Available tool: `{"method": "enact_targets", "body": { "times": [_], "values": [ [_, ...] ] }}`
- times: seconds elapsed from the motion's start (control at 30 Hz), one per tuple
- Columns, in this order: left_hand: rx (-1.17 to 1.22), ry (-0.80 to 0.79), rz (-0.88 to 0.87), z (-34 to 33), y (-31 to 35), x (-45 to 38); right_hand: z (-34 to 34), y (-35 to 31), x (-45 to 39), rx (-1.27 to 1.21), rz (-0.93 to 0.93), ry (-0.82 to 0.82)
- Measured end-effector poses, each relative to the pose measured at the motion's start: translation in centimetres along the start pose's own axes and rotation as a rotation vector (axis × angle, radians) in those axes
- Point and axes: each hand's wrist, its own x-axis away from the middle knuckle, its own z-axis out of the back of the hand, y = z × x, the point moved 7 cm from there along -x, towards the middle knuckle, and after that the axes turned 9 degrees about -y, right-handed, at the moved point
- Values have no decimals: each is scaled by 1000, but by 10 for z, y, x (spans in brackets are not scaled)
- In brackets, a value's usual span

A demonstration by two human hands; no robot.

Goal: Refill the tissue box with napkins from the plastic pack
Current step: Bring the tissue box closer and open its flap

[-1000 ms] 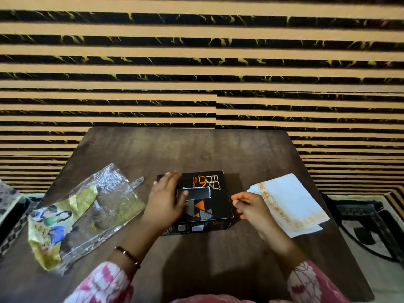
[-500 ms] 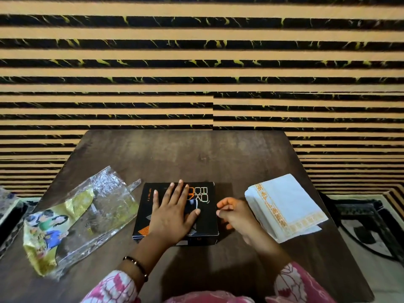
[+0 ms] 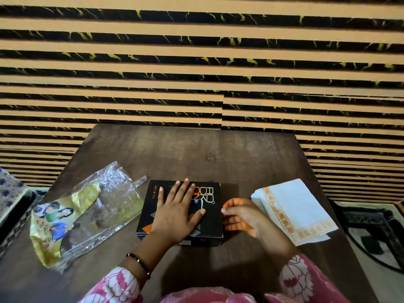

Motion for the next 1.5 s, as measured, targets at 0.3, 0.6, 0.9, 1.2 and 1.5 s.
{"method": "enact_targets", "body": {
  "times": [0.3, 0.6, 0.9, 1.2, 1.5],
  "values": [
    [3, -5, 4, 1, 0, 0, 1, -5, -2, -8, -23, -42],
    [2, 0, 10, 0, 0, 0, 7, -11, -4, 192, -42, 12],
    [24, 36, 2, 1, -1, 1, 32, -28, 2, 764, -113, 311],
    [32, 56, -4, 0, -1, 0, -14, -35, 43, 1505, 592, 546],
    [24, 48, -1, 0, -1, -1, 7, 0, 40, 1040, 398, 208]
  ]
}}
